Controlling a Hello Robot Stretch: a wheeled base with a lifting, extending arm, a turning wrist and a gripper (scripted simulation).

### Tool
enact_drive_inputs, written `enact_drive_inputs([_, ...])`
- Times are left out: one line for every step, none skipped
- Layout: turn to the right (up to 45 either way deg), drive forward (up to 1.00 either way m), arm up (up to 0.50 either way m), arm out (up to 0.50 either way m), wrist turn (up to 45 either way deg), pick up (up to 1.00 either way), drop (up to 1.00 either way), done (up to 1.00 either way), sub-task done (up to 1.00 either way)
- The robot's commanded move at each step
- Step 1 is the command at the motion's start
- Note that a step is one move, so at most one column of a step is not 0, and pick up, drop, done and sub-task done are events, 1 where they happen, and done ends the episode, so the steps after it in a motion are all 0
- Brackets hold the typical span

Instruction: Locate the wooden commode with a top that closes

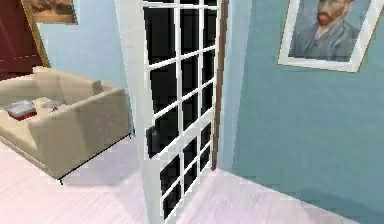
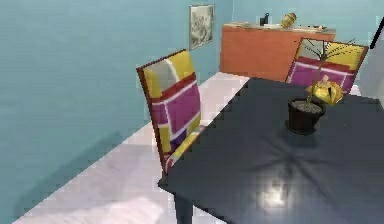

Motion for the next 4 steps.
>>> enact_drive_inputs([-45.0,0.0,0.0,0.0,0.0,0.0,0.0,0.0,0.0])
enact_drive_inputs([-3.0,0.0,0.0,0.0,0.0,0.0,0.0,0.0,0.0])
enact_drive_inputs([0.0,1.0,0.0,0.0,0.0,0.0,0.0,0.0,0.0])
enact_drive_inputs([45.0,0.0,0.0,0.0,0.0,0.0,0.0,0.0,0.0])
